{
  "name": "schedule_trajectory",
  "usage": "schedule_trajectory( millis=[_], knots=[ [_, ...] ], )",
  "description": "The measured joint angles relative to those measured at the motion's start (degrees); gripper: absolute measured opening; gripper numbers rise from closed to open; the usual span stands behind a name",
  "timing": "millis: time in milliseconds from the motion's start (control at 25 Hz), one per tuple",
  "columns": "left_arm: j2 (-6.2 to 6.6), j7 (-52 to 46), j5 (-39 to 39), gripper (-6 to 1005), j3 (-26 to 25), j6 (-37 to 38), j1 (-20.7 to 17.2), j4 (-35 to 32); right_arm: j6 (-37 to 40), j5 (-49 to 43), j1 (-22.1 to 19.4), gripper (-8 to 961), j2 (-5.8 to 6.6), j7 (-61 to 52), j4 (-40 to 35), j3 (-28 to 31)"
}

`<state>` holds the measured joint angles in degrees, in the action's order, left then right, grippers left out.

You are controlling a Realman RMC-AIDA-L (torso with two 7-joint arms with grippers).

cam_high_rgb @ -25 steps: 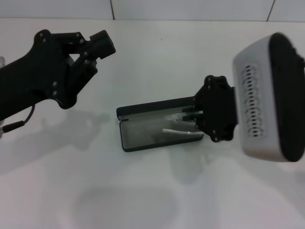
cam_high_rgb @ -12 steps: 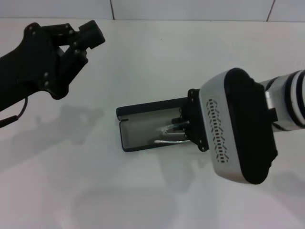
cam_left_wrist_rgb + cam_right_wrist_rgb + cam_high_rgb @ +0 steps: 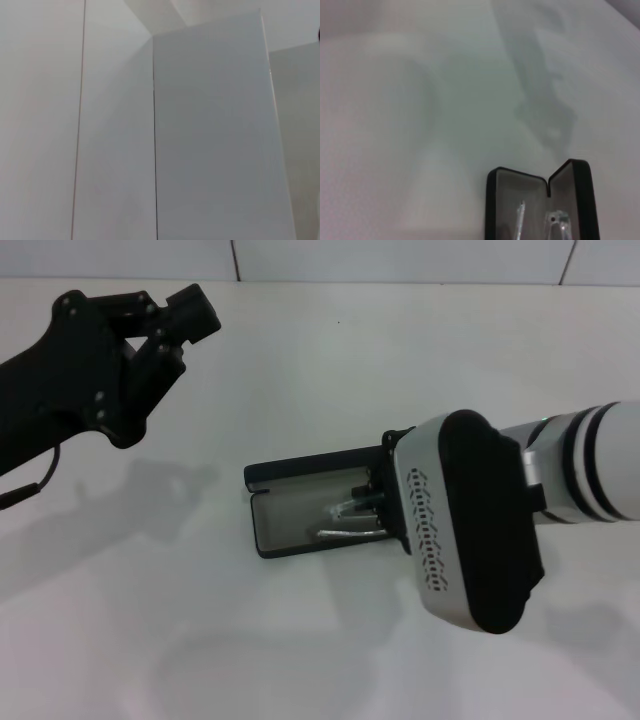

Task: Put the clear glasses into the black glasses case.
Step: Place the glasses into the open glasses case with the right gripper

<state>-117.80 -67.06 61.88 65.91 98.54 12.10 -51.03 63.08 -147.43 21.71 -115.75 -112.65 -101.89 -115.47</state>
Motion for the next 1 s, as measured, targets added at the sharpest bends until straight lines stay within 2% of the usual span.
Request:
schedule_trajectory(
  millis=[240,1000],
  knots=[
    [-0.09,0.01,0.00,40,-0.11,-0.06,0.16,0.05,-4.02,-5.58,0.04,39,-0.10,-3.38,1.33,-3.16],
    [-0.33,0.00,0.09,41,-0.70,-0.09,1.12,1.50,-9.95,-5.51,0.41,39,-0.39,-6.12,5.07,-6.07]
  ],
)
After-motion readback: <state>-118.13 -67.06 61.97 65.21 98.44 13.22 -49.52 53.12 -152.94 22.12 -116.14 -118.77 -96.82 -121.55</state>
